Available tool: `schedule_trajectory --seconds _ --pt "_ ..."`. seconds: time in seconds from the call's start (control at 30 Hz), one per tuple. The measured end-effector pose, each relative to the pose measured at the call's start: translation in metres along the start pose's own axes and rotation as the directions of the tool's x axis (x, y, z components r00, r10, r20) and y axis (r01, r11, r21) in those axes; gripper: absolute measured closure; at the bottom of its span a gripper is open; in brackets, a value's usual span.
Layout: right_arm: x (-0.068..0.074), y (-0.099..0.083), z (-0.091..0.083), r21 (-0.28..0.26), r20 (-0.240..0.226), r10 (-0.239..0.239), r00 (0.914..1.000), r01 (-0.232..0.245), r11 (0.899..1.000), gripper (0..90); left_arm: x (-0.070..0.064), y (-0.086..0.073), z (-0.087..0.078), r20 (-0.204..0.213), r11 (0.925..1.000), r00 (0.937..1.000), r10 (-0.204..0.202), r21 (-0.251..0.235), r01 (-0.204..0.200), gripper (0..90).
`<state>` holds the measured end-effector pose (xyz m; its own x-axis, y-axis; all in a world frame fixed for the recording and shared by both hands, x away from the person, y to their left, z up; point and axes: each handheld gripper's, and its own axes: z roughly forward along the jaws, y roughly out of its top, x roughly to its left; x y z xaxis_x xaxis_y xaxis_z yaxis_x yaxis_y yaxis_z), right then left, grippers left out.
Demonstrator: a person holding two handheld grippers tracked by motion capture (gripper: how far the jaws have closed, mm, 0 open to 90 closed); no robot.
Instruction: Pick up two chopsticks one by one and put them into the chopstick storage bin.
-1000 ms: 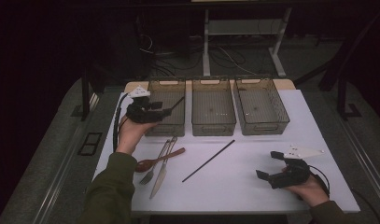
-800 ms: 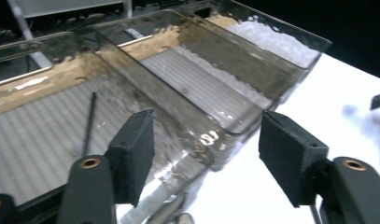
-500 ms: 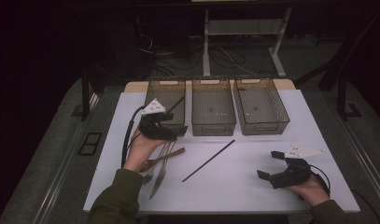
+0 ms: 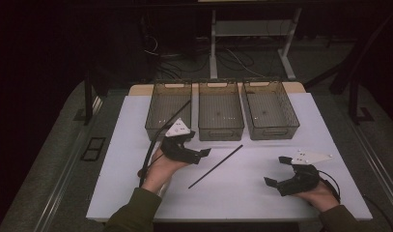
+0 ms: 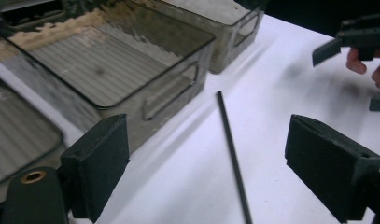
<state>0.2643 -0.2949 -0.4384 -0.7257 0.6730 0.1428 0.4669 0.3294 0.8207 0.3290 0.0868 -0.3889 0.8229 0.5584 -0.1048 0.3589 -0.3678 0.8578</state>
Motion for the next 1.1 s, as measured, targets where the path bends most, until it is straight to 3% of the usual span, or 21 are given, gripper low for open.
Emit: schedule_trajectory --seconds 0.2,0.4,0.6,0.77,0.87,0.93,1.1 --pt "0.0 0.0 0.001 -0.003 -0.006 0.012 0.9999 -0.012 1.0 0.3 -0.018 -0.01 0.004 0.015 0.9997 0.9997 0.02 0.016 -0.021 15.0" --pt "0.002 0.0 -0.001 -0.011 -0.001 0.022 0.9998 -0.022 1.0 0.2 -0.028 -0.021 0.012 0.025 0.9992 0.9992 0.031 0.023 -0.031 22.6" --pt "0.003 -0.001 0.0 -0.015 0.002 0.014 0.9999 -0.014 1.0 0.3 -0.032 -0.031 0.021 0.026 0.9982 0.9991 0.034 0.047 -0.035 32.7" --pt "0.002 -0.001 0.002 -0.007 -0.009 0.007 0.9999 -0.007 1.0 0.3 -0.032 -0.039 0.033 0.02 0.9942 0.9991 0.036 0.101 -0.038 42.0" --pt "0.004 -0.001 0.003 -0.034 0.017 0.021 0.9996 -0.021 0.999 0.6 -0.033 -0.042 0.037 0.027 0.9934 0.9992 0.03 0.11 -0.033 44.5" --pt "0.003 -0.001 0.003 -0.043 0.038 0.031 0.9988 -0.029 0.999 8.9 -0.034 -0.043 0.04 0.02 0.9924 0.9992 0.035 0.117 -0.037 46.0" --pt "0.002 -0.003 0.003 -0.01 0.044 0.002 0.999 -0.001 1.0 8.8 -0.032 -0.044 0.043 0.013 0.9914 0.9997 0.02 0.129 -0.021 53.7"
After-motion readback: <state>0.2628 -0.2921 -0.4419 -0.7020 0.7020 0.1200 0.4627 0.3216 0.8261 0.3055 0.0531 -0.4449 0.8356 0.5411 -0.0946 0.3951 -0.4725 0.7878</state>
